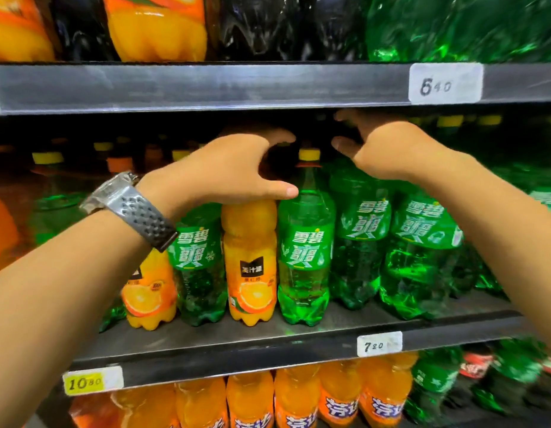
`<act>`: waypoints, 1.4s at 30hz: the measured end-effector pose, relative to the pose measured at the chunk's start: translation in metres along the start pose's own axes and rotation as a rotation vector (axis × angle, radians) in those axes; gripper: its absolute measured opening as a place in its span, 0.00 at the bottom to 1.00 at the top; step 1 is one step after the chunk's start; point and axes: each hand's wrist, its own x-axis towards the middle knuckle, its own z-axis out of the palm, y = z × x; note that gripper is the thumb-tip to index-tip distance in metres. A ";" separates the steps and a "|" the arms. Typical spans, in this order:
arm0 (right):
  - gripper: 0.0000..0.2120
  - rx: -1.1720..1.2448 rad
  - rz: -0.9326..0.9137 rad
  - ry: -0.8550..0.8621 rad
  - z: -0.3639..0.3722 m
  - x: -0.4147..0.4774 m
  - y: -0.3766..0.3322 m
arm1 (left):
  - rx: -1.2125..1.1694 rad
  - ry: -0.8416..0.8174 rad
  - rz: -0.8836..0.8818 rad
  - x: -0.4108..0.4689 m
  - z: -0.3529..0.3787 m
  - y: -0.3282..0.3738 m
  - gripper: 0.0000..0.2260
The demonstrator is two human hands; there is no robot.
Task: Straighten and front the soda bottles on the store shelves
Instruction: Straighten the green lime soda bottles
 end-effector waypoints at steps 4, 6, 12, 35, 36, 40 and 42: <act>0.24 -0.089 0.060 0.154 0.001 -0.010 0.014 | 0.037 -0.051 0.020 0.024 0.026 0.029 0.43; 0.27 -0.101 0.129 0.192 0.000 -0.010 0.023 | 0.047 -0.070 0.016 0.033 0.037 0.035 0.47; 0.47 -0.003 0.095 -0.142 0.003 0.000 0.041 | 0.075 -0.075 -0.074 0.047 0.048 0.035 0.47; 0.29 0.180 0.191 0.064 0.033 0.025 0.046 | 0.031 -0.162 -0.212 0.062 0.055 0.029 0.47; 0.29 0.172 0.194 0.042 0.031 0.025 0.045 | 0.037 -0.162 -0.205 0.062 0.054 0.030 0.47; 0.31 0.135 0.176 0.001 0.018 0.007 0.042 | 0.208 -0.206 -0.169 0.058 0.046 0.042 0.46; 0.30 0.035 0.153 0.094 0.008 -0.012 0.049 | 0.152 -0.163 -0.168 0.063 0.041 0.051 0.48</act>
